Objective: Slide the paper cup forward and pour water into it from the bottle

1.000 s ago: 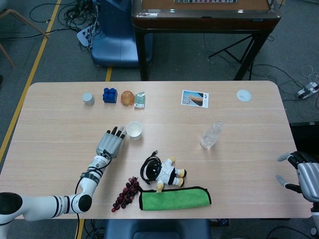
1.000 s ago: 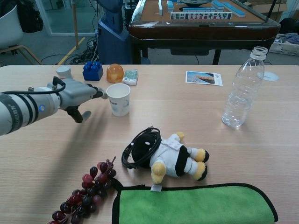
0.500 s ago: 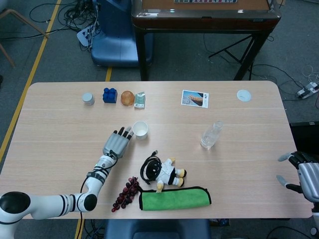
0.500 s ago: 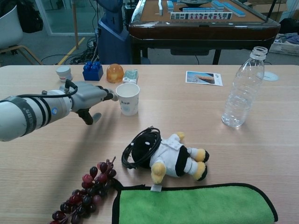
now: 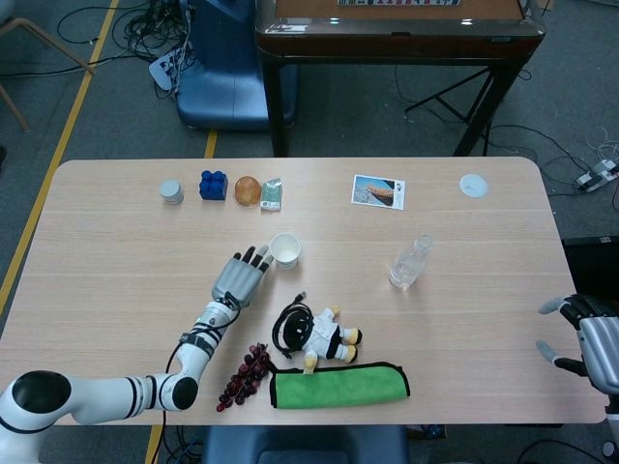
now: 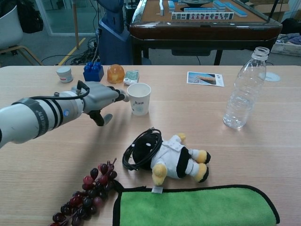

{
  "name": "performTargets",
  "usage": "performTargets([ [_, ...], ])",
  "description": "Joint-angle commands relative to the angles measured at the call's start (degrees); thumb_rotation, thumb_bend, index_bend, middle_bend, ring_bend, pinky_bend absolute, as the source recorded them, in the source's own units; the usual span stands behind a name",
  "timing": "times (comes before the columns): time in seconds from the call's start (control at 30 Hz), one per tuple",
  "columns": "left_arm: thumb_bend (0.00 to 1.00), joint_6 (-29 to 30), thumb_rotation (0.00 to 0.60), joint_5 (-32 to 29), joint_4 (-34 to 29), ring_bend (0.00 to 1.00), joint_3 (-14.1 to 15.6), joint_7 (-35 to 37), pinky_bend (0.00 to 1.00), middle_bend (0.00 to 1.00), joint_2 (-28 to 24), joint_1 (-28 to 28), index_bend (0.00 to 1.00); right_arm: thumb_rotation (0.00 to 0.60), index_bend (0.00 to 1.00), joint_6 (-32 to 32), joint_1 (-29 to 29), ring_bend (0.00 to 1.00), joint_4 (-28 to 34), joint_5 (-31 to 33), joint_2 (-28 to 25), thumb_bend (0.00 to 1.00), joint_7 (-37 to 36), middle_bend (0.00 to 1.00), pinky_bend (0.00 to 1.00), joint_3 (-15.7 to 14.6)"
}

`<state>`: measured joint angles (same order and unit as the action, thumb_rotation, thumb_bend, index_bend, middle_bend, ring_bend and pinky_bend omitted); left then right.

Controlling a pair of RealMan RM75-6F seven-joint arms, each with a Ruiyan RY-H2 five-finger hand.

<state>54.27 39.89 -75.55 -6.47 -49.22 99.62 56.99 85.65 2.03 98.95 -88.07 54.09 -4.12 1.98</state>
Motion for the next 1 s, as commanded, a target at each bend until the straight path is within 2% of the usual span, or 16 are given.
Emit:
performTargets([
  [0.03, 0.54, 0.0, 0.6, 0.4, -0.1, 0.0, 0.1, 0.0, 0.2, 0.0, 0.2, 0.1, 0.0, 0.6, 0.43, 0.1, 0.0, 0.28, 0.0, 0.0, -0.1, 0.18, -0.1, 0.38, 0.44, 0.0],
  [0.53, 0.54, 1.2, 0.6, -4.0, 0.4, 0.0, 0.2, -2.7, 0.2, 0.0, -2.3, -0.7, 0.0, 0.6, 0.43, -0.5, 0.1, 0.28, 0.0, 0.0, 0.2, 0.18, 0.5, 0.38, 0.44, -0.2],
  [1.0, 0.54, -0.4, 0.6, -6.6, 2.8, 0.0, -1.3, -3.8, 0.16, 0.0, -1.4, 1.1, 0.0, 0.6, 0.43, -0.4, 0.1, 0.28, -0.1, 0.3, 0.0, 0.18, -0.1, 0.38, 0.44, 0.0],
])
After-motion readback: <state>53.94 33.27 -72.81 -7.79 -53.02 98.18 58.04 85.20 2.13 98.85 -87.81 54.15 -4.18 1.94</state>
